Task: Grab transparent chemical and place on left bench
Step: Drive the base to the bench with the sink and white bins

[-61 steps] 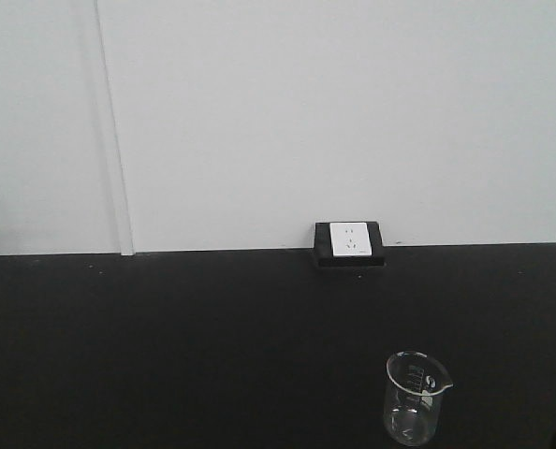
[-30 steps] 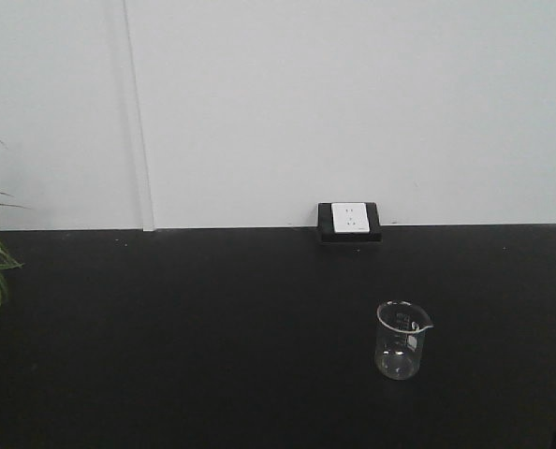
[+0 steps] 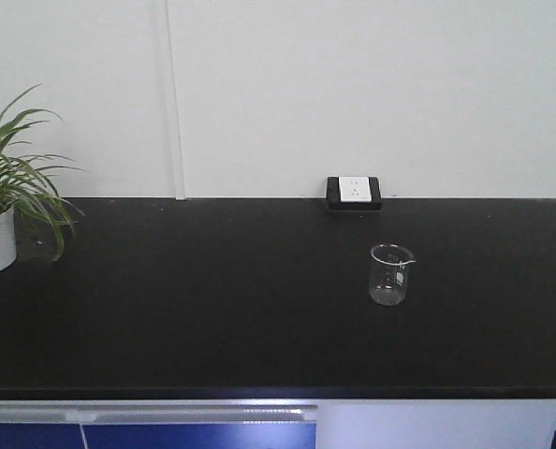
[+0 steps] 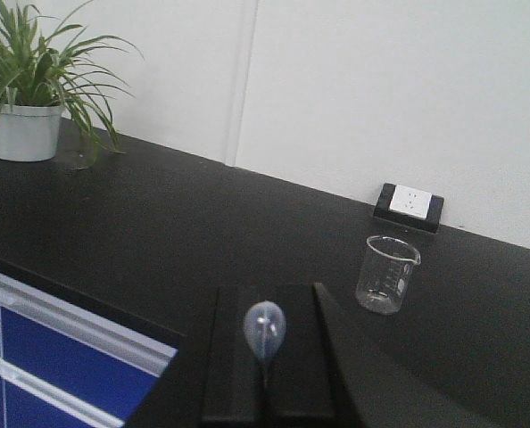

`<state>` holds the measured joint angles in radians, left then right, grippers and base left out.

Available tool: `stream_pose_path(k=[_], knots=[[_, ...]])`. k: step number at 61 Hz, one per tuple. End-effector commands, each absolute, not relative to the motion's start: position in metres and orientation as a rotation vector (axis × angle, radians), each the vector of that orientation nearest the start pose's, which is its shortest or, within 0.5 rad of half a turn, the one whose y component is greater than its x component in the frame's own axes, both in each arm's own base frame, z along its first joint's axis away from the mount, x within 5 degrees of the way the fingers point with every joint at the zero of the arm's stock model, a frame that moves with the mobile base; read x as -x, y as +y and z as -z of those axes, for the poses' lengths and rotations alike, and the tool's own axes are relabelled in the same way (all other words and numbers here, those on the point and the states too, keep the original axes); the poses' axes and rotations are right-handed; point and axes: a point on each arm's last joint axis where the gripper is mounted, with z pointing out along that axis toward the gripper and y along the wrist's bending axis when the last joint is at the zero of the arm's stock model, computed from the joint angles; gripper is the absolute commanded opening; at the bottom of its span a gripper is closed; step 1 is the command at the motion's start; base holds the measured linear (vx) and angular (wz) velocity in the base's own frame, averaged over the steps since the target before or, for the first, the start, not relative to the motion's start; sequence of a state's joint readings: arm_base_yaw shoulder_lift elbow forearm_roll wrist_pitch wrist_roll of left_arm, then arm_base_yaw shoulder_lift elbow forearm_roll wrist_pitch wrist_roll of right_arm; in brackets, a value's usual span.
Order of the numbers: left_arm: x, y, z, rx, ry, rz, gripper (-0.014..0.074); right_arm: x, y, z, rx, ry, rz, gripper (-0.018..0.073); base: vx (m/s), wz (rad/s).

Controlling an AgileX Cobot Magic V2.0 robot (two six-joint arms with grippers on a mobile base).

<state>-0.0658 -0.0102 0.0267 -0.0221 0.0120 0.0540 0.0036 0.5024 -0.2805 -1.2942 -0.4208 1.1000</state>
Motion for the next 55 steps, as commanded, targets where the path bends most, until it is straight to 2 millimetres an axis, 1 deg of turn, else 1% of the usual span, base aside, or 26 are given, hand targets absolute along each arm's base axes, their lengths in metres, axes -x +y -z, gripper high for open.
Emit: stream_pose_path(k=[1, 33, 44, 55], knots=[[-0.0550, -0.0036, -0.2063, -0.064, 1.429, 0.035, -0.0003, -0.1065, 0.0366, -0.2909, 0.433, 1.485, -0.208, -0.0004, -0.41, 0.07], [-0.0550, -0.0036, -0.2063, -0.064, 1.429, 0.035, -0.0003, -0.1065, 0.0366, -0.2909, 0.433, 1.485, -0.208, -0.0004, -0.36, 0.13], [-0.0550, -0.0036, -0.2063, -0.064, 1.429, 0.035, -0.0003, -0.1065, 0.0366, -0.2910, 0.434, 1.485, -0.208, -0.0004, -0.25, 0.42], [-0.0550, -0.0036, -0.2063, -0.064, 1.429, 0.035, -0.0003, -0.1065, 0.0366, -0.2910, 0.434, 1.485, -0.208, -0.0004, -0.18, 0.68]])
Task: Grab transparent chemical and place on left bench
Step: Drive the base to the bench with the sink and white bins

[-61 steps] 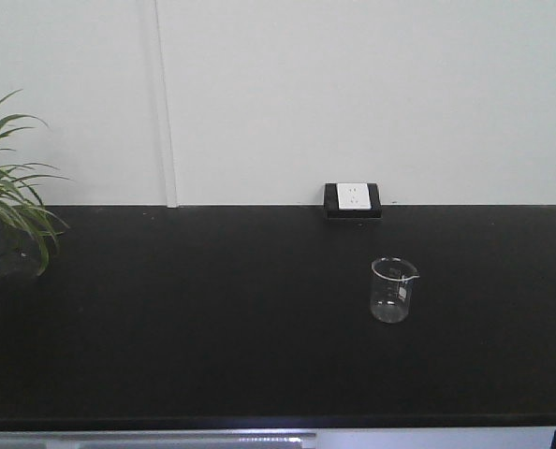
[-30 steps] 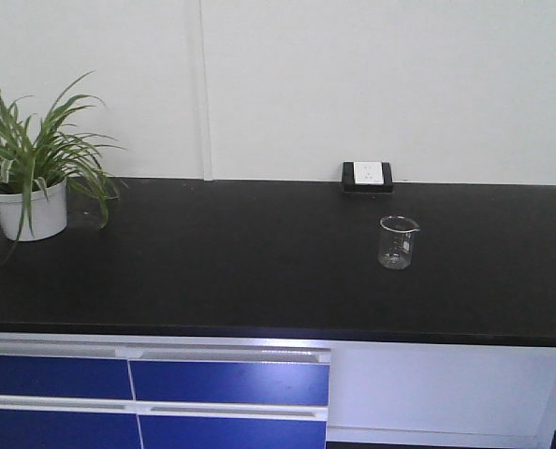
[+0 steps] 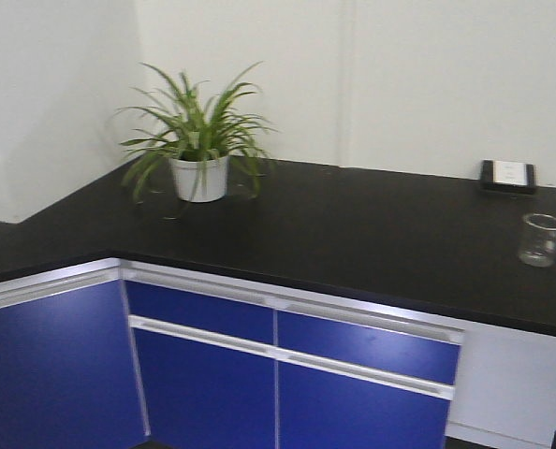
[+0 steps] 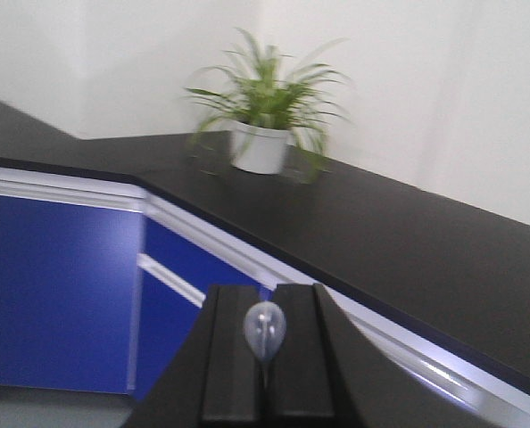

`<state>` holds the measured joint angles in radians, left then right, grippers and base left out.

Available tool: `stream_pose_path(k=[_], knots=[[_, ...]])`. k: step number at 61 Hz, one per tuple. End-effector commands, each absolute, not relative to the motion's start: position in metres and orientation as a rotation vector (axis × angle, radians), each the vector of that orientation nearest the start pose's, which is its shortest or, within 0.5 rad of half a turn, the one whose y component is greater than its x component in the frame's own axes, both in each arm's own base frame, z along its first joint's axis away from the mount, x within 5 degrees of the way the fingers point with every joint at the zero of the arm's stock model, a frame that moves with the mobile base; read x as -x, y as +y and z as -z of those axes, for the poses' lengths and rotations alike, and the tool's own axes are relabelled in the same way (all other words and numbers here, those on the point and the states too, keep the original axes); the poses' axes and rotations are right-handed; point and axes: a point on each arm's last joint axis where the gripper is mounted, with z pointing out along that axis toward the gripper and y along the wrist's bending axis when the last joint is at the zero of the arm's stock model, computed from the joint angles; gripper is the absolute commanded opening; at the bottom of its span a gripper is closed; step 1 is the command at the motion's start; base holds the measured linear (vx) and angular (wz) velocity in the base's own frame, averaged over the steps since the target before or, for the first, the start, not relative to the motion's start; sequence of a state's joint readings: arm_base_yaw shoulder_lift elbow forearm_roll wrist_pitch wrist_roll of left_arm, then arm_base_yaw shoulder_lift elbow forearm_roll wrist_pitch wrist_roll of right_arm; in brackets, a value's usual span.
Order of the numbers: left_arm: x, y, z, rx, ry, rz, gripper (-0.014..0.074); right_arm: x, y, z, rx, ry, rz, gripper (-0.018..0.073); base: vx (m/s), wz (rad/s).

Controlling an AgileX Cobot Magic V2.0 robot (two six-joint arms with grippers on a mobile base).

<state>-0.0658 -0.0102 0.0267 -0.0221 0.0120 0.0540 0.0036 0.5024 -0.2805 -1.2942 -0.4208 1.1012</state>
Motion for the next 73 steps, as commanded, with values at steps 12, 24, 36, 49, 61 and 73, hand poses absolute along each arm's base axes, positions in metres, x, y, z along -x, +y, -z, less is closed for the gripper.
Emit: stream_pose_path(k=[12, 24, 36, 49, 61, 73], knots=[[-0.0550, -0.0036, -0.2063, -0.064, 1.429, 0.035, -0.0003, -0.1065, 0.0366, -0.2910, 0.434, 1.485, -0.208, -0.0004, -0.14, 0.89], [-0.0550, -0.0036, -0.2063, -0.064, 1.429, 0.035, -0.0003, -0.1065, 0.0366, -0.2909, 0.433, 1.485, -0.208, -0.0004, -0.11, 0.99], [-0.0550, -0.0036, -0.2063, -0.064, 1.429, 0.035, -0.0003, -0.1065, 0.0366, -0.2909, 0.433, 1.485, -0.208, -0.0004, -0.06, 0.87], [-0.0550, -0.0036, -0.2063, -0.064, 1.429, 0.035, -0.0003, -0.1065, 0.0366, -0.2909, 0.433, 1.485, -0.208, -0.0004, 0.00, 0.69], [-0.0550, -0.0036, -0.2063, -0.064, 1.429, 0.035, -0.0003, -0.1065, 0.0366, -0.2909, 0.433, 1.485, -0.208, -0.0004, 0.06, 0.55], [-0.0550, -0.0036, -0.2063, -0.064, 1.429, 0.035, -0.0003, -0.1065, 0.0366, -0.2909, 0.433, 1.485, -0.208, -0.0004, 0.13, 0.50]])
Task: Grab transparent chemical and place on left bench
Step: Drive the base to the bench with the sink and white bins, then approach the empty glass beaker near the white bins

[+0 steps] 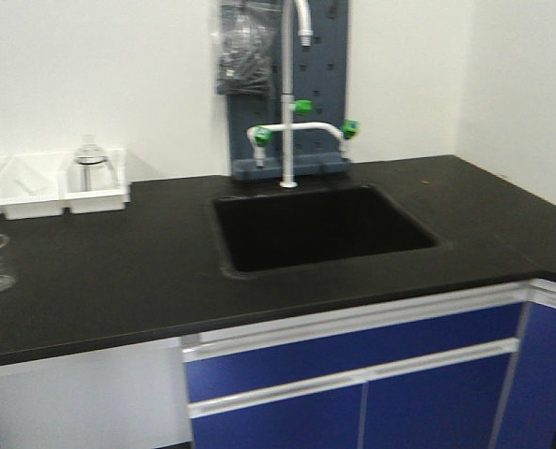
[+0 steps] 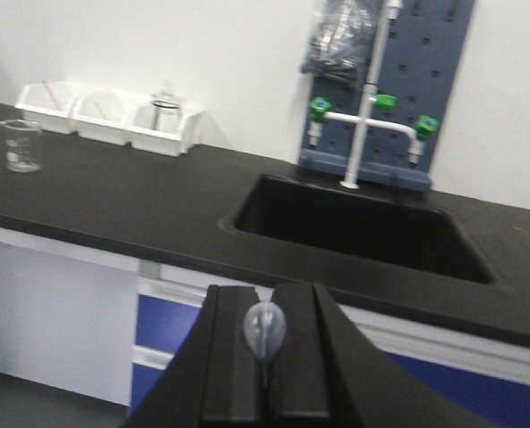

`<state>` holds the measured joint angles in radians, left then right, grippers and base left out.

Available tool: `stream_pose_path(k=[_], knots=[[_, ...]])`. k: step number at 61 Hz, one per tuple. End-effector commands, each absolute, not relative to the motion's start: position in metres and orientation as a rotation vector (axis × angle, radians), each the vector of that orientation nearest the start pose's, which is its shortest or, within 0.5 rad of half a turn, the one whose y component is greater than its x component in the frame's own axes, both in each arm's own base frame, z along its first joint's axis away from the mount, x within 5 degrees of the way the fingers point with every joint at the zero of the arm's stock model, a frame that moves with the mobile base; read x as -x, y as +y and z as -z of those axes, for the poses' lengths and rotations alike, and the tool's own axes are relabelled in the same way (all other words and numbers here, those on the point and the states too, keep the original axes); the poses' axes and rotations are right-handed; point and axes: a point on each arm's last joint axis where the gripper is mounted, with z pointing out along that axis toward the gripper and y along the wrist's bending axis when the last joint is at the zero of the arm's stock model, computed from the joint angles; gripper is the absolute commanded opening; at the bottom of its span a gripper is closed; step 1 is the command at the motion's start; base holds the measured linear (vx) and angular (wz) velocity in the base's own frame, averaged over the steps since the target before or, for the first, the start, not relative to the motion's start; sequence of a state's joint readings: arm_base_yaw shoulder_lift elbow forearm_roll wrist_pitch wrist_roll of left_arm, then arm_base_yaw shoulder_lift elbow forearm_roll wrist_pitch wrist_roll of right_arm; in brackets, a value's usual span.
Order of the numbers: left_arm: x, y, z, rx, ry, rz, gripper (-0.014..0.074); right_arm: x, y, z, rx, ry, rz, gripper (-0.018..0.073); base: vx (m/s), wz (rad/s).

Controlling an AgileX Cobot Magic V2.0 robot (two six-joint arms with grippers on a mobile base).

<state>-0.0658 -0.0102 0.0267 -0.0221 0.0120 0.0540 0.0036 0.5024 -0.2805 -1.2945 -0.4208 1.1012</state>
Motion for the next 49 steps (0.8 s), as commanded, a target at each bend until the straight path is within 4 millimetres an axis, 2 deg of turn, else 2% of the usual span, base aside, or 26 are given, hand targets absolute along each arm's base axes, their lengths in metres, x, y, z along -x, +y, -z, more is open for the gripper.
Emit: stream_pose_path(k=[1, 34, 49], knots=[[-0.0550, -0.0036, -0.2063, -0.064, 1.429, 0.035, -0.0003, -0.1065, 0.0366, -0.2909, 0.433, 1.485, -0.208, -0.0004, 0.17, 0.53], [-0.0550, -0.0036, -0.2063, -0.064, 1.429, 0.035, -0.0003, -0.1065, 0.0366, -0.2909, 0.433, 1.485, -0.208, -0.0004, 0.24, 0.55], [-0.0550, -0.0036, -0.2063, -0.064, 1.429, 0.035, -0.0003, -0.1065, 0.0366, -0.2909, 0.433, 1.485, -0.208, -0.0004, 0.28, 0.33]])
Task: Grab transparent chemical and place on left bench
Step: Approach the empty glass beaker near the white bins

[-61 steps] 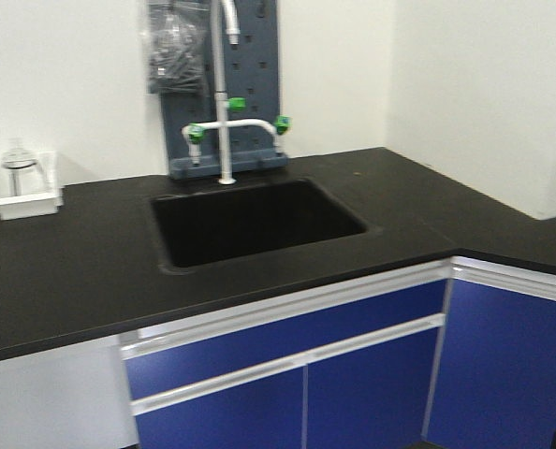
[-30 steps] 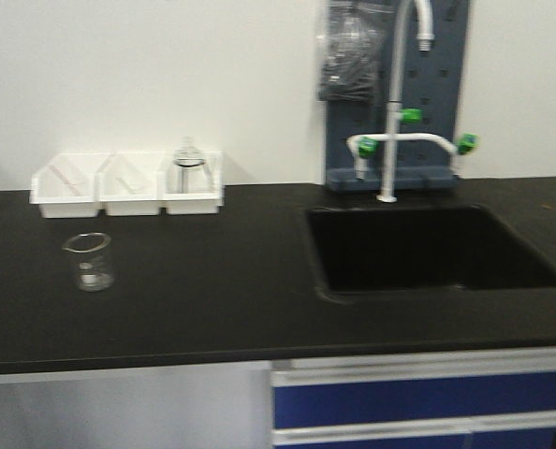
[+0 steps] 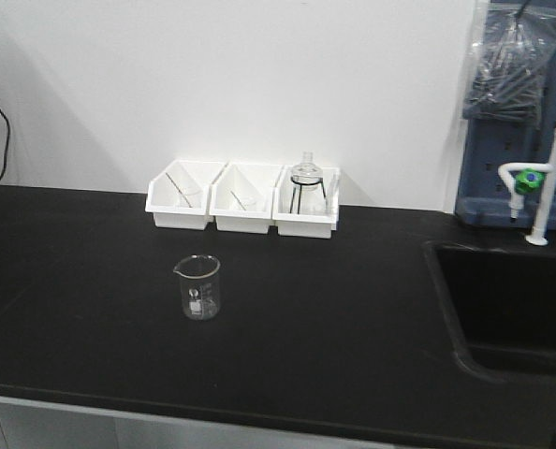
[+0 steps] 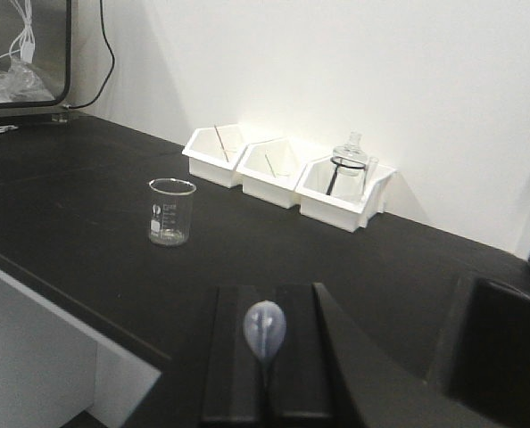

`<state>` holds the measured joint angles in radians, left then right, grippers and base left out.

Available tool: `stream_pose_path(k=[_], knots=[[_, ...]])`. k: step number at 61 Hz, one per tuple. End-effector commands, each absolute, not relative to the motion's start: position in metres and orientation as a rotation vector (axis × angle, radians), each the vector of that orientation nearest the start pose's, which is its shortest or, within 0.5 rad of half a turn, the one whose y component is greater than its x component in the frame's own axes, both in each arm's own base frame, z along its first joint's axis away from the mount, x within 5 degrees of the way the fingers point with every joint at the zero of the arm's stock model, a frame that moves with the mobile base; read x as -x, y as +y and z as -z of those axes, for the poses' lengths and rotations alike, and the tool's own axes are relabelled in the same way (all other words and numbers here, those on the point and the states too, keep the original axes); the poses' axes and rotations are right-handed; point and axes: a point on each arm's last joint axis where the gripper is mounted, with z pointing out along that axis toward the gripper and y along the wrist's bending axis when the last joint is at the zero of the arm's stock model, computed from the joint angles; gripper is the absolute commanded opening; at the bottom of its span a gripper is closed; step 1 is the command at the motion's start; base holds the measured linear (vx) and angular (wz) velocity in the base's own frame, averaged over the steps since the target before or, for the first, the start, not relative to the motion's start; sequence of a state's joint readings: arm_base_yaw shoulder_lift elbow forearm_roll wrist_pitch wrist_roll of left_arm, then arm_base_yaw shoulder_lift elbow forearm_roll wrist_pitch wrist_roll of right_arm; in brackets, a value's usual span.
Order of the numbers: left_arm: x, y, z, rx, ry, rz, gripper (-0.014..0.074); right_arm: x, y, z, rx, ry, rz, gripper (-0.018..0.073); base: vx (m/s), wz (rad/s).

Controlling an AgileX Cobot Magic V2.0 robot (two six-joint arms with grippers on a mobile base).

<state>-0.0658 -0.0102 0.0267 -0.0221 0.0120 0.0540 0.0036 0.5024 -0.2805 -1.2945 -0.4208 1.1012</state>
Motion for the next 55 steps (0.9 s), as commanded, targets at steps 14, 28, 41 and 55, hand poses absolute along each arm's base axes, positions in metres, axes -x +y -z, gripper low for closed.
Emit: stream_pose_path(k=[14, 28, 41, 55], knots=[[-0.0550, -0.0036, -0.2063, -0.064, 1.429, 0.035, -0.0003, -0.1066, 0.0365, -0.2909, 0.433, 1.486, -0.207, -0.0004, 0.31, 0.08], [-0.0550, -0.0036, -0.2063, -0.064, 1.429, 0.035, -0.0003, -0.1066, 0.0365, -0.2909, 0.433, 1.486, -0.207, -0.0004, 0.29, -0.02], [-0.0550, -0.0036, -0.2063, -0.064, 1.429, 0.035, -0.0003, -0.1066, 0.0365, -0.2909, 0.433, 1.486, -0.207, -0.0004, 0.25, -0.06], [-0.0550, -0.0036, -0.2063, -0.064, 1.429, 0.035, -0.0003, -0.1066, 0.0365, -0.2909, 0.433, 1.486, -0.207, -0.0004, 0.19, -0.06]])
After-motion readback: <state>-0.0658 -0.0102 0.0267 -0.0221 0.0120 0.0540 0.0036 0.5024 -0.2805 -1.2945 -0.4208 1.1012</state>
